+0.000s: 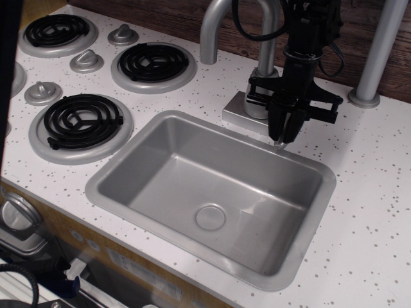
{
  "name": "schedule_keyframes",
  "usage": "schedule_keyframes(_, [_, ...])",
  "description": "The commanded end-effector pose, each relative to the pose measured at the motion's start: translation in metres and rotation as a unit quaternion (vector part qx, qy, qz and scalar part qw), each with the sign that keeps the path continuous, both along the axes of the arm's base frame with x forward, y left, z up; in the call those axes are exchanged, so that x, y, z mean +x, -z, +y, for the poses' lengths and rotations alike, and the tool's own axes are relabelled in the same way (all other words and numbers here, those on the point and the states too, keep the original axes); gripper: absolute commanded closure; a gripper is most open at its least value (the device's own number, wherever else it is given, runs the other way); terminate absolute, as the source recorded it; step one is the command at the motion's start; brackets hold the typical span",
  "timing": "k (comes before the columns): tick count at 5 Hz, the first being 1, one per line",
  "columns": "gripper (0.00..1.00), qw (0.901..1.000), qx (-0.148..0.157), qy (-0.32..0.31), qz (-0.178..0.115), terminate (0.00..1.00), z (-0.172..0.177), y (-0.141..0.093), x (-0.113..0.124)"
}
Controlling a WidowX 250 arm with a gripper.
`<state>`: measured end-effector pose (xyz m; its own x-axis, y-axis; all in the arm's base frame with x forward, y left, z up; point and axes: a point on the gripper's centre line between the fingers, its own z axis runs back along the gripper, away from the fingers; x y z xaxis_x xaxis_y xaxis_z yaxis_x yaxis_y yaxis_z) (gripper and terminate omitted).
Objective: Lever vertical to front
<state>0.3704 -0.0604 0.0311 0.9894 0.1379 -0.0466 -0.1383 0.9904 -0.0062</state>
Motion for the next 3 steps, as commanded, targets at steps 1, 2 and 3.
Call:
schedule_keyframes(1, [0.0,0.9989,0.017,-0.015,-0.041,0.0,-0.007,-0.045,-0.005])
schedule_keyframes(2, [0.0,0.9979,0.03,-0.027,-0.051,0.0,-0.009,-0.054,-0.015])
schedule_keyframes(3, [0.0,0.9968,0.04,-0.034,-0.06,1.0,-0.009,-0.061,-0.021])
